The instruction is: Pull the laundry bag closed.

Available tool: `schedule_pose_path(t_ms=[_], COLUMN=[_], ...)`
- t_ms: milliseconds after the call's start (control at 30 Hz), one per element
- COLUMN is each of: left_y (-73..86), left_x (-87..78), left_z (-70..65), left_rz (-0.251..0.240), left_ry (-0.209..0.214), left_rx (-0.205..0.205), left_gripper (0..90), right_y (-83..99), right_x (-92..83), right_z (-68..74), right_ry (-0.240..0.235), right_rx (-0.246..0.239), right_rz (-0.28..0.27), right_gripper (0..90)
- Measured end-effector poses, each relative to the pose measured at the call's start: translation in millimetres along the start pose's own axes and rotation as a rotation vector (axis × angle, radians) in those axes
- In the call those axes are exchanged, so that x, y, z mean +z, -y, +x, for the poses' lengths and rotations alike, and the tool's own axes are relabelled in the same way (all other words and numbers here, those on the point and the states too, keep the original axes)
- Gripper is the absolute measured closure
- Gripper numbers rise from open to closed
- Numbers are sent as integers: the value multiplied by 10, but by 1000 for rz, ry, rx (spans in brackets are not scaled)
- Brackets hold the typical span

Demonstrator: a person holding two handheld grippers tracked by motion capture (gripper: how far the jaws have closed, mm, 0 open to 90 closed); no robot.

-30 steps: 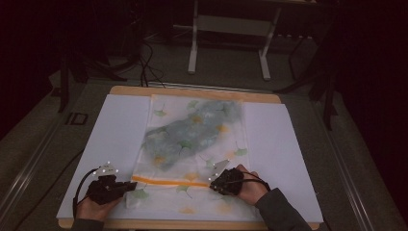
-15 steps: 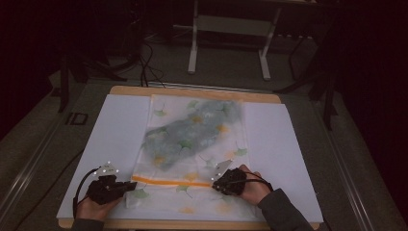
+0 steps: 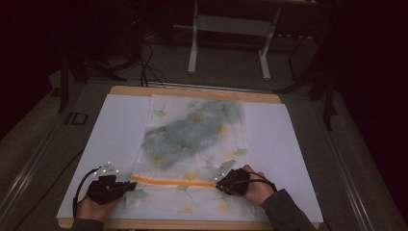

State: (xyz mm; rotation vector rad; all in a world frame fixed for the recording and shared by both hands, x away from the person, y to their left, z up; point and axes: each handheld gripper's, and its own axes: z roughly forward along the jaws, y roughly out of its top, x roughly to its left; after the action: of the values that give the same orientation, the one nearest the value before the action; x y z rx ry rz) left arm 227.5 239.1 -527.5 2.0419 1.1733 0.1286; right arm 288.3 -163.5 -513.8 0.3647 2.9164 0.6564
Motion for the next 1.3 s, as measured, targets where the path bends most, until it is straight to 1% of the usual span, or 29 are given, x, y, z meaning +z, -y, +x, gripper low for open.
schedule_pose_path(t_ms=[567,667,1067,1300], left_y=[0,1,2,3], left_x=[4,1,0,0], left_z=[6,6,10,8], left_rz=[2,-1,0,-2], left_ry=[-1,-3,-4,-4], left_rx=[2,1,1,-2], left_gripper=[882,882,882,882], right_y=[126,140,271,329], right_x=[-61,-71,-134,-161], right_z=[-35,-38,-79,-94], right_ry=[5,10,14,18], right_rx=[23,18,46,52], right_rz=[0,5,8,11], right_gripper=[845,845,845,845])
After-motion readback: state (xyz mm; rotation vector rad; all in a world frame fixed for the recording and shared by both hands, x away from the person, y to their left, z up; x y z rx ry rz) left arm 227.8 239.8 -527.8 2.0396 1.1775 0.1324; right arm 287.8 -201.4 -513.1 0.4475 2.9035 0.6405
